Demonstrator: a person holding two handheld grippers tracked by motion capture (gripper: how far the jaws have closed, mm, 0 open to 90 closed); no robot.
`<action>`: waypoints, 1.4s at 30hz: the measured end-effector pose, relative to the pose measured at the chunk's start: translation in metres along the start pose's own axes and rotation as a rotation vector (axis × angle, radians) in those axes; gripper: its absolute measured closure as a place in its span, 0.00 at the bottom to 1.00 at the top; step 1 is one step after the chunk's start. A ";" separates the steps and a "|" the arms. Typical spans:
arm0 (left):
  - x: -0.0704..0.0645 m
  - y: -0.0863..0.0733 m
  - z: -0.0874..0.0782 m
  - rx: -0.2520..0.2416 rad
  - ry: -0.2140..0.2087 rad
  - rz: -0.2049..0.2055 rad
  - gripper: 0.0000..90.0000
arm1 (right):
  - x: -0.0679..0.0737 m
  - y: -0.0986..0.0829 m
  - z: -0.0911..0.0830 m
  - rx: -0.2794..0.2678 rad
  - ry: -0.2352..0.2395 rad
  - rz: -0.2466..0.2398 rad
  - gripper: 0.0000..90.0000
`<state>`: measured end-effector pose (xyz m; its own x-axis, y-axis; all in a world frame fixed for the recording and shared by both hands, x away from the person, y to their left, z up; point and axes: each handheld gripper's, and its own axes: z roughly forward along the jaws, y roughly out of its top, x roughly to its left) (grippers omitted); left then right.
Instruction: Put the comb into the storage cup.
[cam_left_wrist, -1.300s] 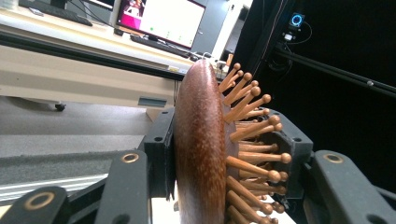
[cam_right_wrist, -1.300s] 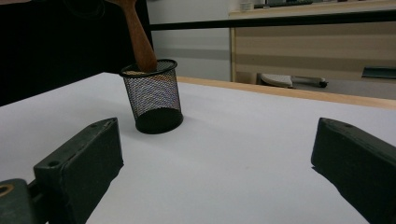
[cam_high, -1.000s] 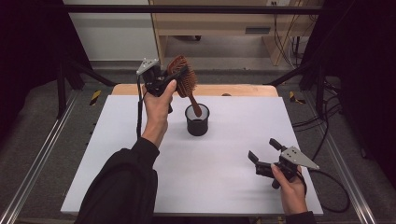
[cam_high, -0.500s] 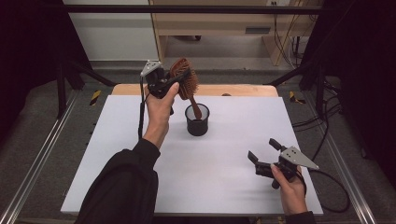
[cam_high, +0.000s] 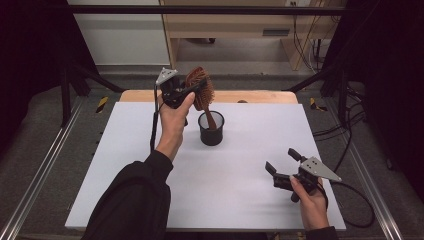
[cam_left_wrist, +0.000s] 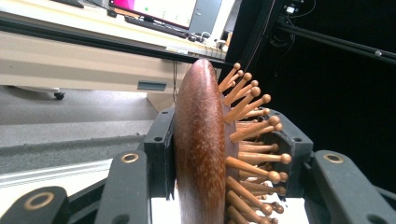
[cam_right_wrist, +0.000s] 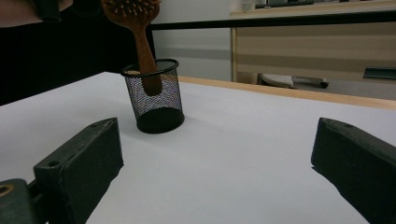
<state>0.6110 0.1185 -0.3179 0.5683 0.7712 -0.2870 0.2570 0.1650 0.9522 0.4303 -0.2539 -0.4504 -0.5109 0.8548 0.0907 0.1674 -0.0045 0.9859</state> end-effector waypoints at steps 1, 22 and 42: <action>0.000 -0.001 0.000 0.003 0.002 0.001 0.57 | 0.000 0.000 0.000 0.000 -0.001 0.000 0.03; -0.003 -0.016 0.010 0.040 0.004 0.006 0.56 | 0.001 0.000 0.000 0.003 0.007 -0.004 0.03; -0.003 -0.026 0.016 0.060 0.008 0.005 0.56 | 0.001 0.000 0.000 0.000 0.010 0.001 0.03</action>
<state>0.6148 0.1020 -0.3439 0.5632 0.7772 -0.2807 0.3008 0.1236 0.9457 0.4299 -0.2528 -0.4501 -0.5191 0.8497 0.0926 0.1677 -0.0049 0.9858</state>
